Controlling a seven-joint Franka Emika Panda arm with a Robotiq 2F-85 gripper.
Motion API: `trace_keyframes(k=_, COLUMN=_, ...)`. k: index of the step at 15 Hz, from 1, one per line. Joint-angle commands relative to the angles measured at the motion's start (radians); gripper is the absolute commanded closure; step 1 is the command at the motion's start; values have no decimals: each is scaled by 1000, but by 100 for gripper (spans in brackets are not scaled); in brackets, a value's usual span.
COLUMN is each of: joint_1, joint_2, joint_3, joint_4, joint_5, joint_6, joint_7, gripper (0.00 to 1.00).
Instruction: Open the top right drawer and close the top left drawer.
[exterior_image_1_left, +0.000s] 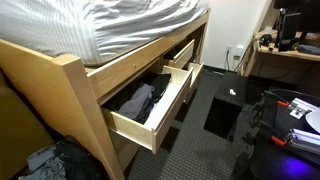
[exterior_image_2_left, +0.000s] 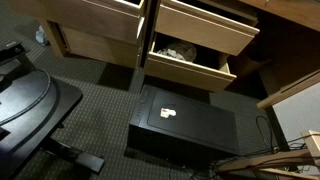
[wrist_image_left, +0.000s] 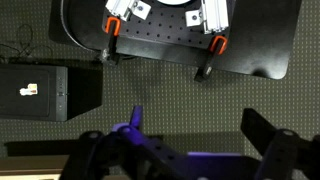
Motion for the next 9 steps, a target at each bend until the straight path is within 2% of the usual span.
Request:
trace_keyframes(k=1, joint_1=2, joint_2=0, joint_3=-1, joint_4=2, joint_5=-1, joint_6=-3, joint_7=1, gripper=0)
trace_keyframes(k=3, joint_1=2, joint_2=0, joint_3=-1, joint_4=2, joint_5=-1, joint_6=-3, joint_7=1, gripper=0)
trace_keyframes(k=5, joint_1=-35, joint_2=3, joint_3=28, joint_4=5, joint_5=15, joint_6=-4, joint_7=153, gripper=0)
trace_keyframes(k=9, joint_1=-75, joint_2=-11, joint_3=48, joint_4=-10, joint_5=7, joint_6=62, joint_7=353, gripper=0)
